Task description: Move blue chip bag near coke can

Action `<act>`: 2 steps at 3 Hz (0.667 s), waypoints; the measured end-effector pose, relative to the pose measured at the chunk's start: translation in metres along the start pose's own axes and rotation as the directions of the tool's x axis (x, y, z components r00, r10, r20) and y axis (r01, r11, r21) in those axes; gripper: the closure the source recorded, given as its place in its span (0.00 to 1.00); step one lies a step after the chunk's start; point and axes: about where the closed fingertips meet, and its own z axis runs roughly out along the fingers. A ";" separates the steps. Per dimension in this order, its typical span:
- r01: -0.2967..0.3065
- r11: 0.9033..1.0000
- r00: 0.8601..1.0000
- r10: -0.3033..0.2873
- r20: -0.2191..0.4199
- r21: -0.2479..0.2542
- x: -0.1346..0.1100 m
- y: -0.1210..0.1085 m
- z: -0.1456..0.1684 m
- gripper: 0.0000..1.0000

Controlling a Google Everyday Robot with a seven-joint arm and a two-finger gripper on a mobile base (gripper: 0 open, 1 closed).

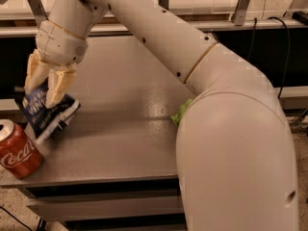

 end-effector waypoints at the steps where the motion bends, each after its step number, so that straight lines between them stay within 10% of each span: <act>1: 0.001 1.000 1.000 -0.001 0.000 0.020 0.000 -0.007 0.002 0.00; 2: 0.001 1.000 1.000 -0.001 0.000 0.020 0.000 -0.007 0.002 0.00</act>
Offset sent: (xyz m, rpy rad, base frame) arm 0.0020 0.0057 0.0000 0.0141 -0.0038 -0.0094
